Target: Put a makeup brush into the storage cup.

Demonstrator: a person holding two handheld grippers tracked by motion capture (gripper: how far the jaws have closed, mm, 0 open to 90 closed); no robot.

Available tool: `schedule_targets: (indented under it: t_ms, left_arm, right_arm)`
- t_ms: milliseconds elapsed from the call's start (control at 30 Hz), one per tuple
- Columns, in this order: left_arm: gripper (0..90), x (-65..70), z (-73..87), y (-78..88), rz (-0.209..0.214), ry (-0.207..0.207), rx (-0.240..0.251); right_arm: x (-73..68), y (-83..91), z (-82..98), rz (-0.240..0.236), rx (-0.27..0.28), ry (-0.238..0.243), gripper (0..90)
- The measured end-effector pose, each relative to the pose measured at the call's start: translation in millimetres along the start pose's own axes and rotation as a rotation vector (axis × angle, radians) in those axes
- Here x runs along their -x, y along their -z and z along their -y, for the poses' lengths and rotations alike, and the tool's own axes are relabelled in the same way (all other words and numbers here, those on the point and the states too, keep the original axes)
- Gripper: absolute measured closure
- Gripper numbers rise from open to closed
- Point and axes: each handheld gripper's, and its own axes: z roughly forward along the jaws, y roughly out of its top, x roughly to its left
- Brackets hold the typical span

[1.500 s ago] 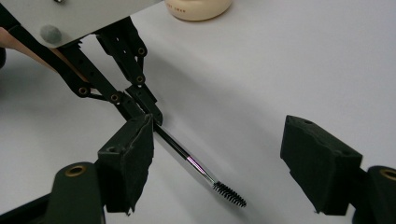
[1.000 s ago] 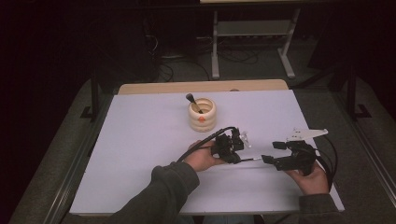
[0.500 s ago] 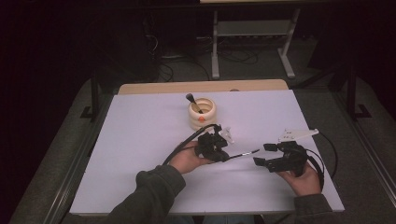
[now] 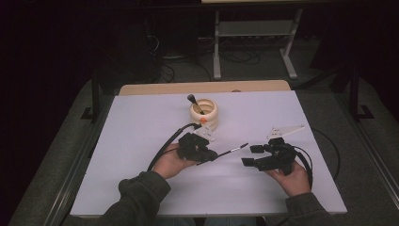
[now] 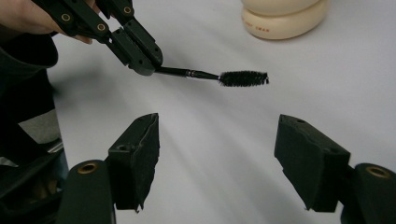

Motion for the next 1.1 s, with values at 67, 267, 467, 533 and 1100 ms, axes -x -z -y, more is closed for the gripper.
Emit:
schedule_targets:
  t_ms: [67, 267, 467, 533, 1100]
  left_arm:
    - [86.2, 0.0, 4.8, 2.9, 0.001, 0.006, 0.007]
    - [86.2, 0.9, 16.4, 10.3, -0.004, 0.010, 0.026]
    - [86.2, 0.9, 21.0, 17.0, -0.006, 0.009, 0.059]
    - [86.2, 1.9, 21.6, 18.3, -0.007, 0.011, 0.064]
    - [86.1, 4.2, 30.0, 15.3, 0.017, -0.011, 0.079]
  right_arm:
    - [-1.3, -5.0, -2.2, -0.017, -0.007, -0.007, 31.4]
    - [-5.6, -20.3, -8.9, -0.051, -0.027, 0.001, 34.7]
    - [-10.1, -30.7, -17.6, -0.094, -0.028, 0.004, 38.7]
    - [-10.7, -34.6, -20.4, -0.108, -0.028, 0.006, 39.9]
    - [-3.9, -46.8, -28.0, -0.275, 0.017, -0.058, 64.4]
